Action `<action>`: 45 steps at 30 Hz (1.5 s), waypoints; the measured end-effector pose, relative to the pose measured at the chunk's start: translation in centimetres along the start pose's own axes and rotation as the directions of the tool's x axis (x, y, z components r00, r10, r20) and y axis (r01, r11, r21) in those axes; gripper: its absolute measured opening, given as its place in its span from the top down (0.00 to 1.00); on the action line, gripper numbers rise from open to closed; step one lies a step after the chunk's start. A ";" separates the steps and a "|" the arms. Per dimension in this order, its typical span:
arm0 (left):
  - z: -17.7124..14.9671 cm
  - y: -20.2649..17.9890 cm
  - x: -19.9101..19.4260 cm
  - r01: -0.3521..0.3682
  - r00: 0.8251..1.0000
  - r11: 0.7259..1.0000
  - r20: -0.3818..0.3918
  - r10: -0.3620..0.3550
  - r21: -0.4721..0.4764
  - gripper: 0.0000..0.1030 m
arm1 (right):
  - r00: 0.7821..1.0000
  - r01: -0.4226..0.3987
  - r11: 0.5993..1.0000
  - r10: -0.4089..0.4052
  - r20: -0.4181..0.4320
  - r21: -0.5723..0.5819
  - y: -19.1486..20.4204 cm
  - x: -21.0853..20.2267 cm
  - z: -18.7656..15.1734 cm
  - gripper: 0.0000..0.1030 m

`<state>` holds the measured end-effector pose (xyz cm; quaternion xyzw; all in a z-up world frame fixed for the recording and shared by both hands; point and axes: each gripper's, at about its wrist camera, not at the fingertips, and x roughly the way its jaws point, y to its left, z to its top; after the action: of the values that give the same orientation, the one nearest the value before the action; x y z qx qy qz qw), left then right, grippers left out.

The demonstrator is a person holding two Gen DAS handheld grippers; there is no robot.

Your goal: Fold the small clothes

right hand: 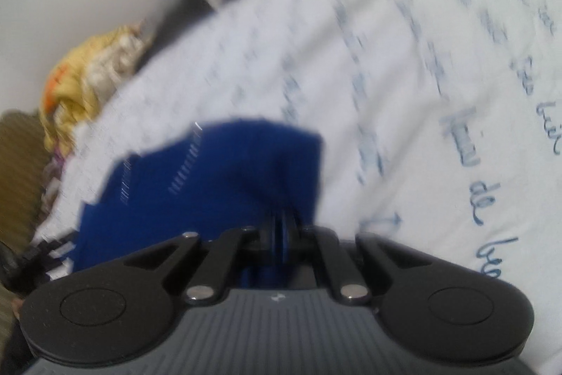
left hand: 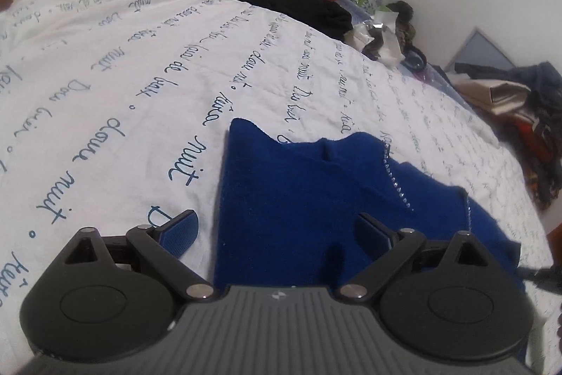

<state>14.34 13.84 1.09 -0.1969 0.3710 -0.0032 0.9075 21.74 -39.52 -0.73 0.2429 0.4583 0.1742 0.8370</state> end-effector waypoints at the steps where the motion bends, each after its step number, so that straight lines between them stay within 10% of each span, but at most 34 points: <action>1: 0.0 0.0 0.0 0.002 1.000 1.000 -0.002 -0.002 0.001 0.08 | 0.999 -0.012 1.000 0.011 0.033 0.029 -0.1 -0.5 0.0 0.95; 4: 0.5 0.1 0.2 0.004 1.000 1.000 -0.008 -0.004 -0.002 0.08 | 0.991 -0.009 0.998 0.001 0.132 0.056 -0.2 -2.0 0.0 0.75; 6: 0.9 -0.2 0.8 -0.009 1.000 1.000 -0.006 0.009 -0.004 0.09 | 0.986 0.077 0.997 -0.081 0.143 0.031 0.2 -1.2 0.3 0.45; 8: 1.3 -1.0 1.5 -0.059 0.998 0.998 0.006 0.058 0.029 0.21 | 0.985 0.139 0.990 -0.136 0.106 -0.021 1.2 0.7 0.5 0.46; 10: 1.6 -2.7 2.3 -0.180 0.984 0.975 0.021 0.179 0.132 0.87 | 0.985 0.143 0.984 -0.132 0.110 -0.104 2.9 2.1 0.4 0.51; 11: 1.8 -3.2 2.5 -0.213 0.977 0.963 0.027 0.211 0.164 0.91 | 0.984 0.161 0.977 -0.148 0.098 -0.143 3.8 2.7 0.4 0.70; 12: 1.9 -3.7 2.2 -0.230 0.973 0.957 0.048 0.225 0.179 0.91 | 0.983 0.179 0.967 -0.166 0.084 -0.183 4.5 3.3 0.4 0.91; 15: 1.2 -4.9 0.5 -0.283 0.952 0.923 0.192 0.238 0.261 0.90 | 0.970 0.231 0.943 -0.204 0.131 -0.238 5.2 3.0 0.3 0.91; 20: -0.9 -4.5 1.9 -0.340 0.939 0.873 0.169 0.298 0.349 0.78 | 0.963 0.238 0.949 -0.202 0.181 -0.208 4.1 3.1 -0.8 0.90; 24: -2.6 -2.3 -3.9 -0.211 0.973 0.955 0.138 0.185 0.207 0.10 | 0.976 0.156 0.981 -0.135 0.170 -0.114 4.3 -0.9 -3.4 0.73; 28: -6.7 0.6 -8.0 -0.037 0.999 0.998 -0.004 0.037 0.059 0.23 | 0.998 -0.016 0.999 0.019 0.058 -0.050 3.4 -3.4 -8.9 0.64; 32: -8.8 0.2 -9.0 -0.026 0.999 0.997 -0.021 0.028 0.078 0.27 | 0.995 -0.077 0.997 0.076 0.058 0.001 2.8 -4.3 -12.2 0.65; 33: -8.8 -0.2 -8.8 -0.043 0.999 0.994 -0.015 0.045 0.101 0.40 | 0.993 -0.106 0.994 0.105 0.055 0.011 2.7 -4.2 -12.5 0.67; 35: -8.7 -1.4 -8.0 -0.127 0.992 0.973 -0.004 0.130 0.190 1.00 | 0.996 -0.080 0.997 0.079 0.048 0.020 2.6 -3.6 -12.5 0.91; 40: -8.2 -1.0 -8.3 -0.216 0.975 0.924 0.026 0.219 0.317 0.92 | 0.992 0.066 0.998 -0.065 0.111 -0.004 1.3 -4.7 -10.8 1.00; 44: -9.3 0.0 -9.7 -0.126 0.990 0.956 -0.022 0.137 0.263 0.90 | 0.995 -0.004 0.994 -0.007 0.100 0.112 -0.9 -5.3 -11.6 1.00; 45: -9.7 0.4 -10.6 -0.083 0.994 0.974 -0.056 0.097 0.212 0.69 | 0.996 -0.020 0.987 0.006 0.086 0.159 -1.1 -5.7 -12.0 0.97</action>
<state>0.10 12.34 1.80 -0.0831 0.4070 -0.0073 0.9096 8.61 -40.36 -3.00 0.3196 0.4332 0.1318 0.8323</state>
